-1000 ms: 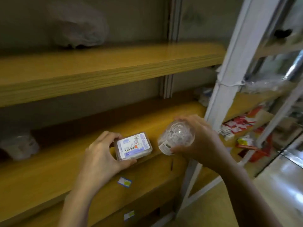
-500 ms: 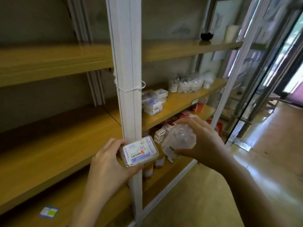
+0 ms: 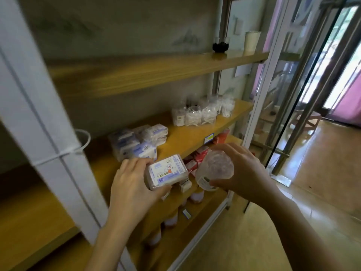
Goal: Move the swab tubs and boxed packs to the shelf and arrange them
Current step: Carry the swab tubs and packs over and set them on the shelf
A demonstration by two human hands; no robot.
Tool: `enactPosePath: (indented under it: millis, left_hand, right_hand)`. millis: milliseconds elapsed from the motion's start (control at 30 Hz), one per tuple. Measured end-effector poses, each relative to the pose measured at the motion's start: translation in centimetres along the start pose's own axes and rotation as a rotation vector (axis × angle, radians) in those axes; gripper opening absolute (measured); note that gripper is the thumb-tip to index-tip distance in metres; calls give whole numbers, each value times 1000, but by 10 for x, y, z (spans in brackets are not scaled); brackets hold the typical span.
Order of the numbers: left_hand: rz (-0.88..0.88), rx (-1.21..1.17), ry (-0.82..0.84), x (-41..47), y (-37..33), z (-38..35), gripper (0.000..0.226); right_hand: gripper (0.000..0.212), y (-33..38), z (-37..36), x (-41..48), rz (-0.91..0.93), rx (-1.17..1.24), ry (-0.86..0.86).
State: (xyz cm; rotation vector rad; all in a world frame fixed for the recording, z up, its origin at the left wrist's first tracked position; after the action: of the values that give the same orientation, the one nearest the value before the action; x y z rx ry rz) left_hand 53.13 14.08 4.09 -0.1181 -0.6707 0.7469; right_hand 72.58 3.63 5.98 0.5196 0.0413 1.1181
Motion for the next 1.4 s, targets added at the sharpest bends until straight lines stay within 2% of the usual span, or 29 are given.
enactPosePath:
  millis: [267,600,700,833,1100,1233,1300,1400]
  left_hand:
    - [-6,215,77,106,-8,-69,72]
    - [86,373,205,148,19,-130,72]
    - [126,453,258,151,34,-147,70]
    - [133,526,234,154,30,-151,61]
    - [243,529,199,161,9,-141,45]
    - [320,581,121,159,-2,-125,43]
    - [352,601,103,158,-10,-119,49]
    - [397,634,55,151,-23,-109,48]
  right_hand:
    - [82,-57,5,100,-1,-59,21]
    - [82,-104,-19,180,53,-47,72]
    - [80,-105,-31,204,124,-19,113]
    - [75,-96,-44,235,257,25,151]
    - [72,-71,-68,274,446,7,246]
    - [68,-60,-75,280,593,-46,208]
    - [70,-56,-76,280,648,-67,195]
    - [69,-44,-68,272,735,-15,172]
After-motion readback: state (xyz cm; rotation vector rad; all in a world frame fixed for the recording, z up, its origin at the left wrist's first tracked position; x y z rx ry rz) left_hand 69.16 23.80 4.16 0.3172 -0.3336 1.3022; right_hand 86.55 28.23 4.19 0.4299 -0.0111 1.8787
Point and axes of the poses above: each hand's wrist, its own x-axis towards the middle knuckle, its own z-axis out of the back of the hand, y = z × x, the point moved 10 cm from there along x, towards the middle knuckle, and after that the axes turned 8 degrees about -z, right-handed, at the moved point
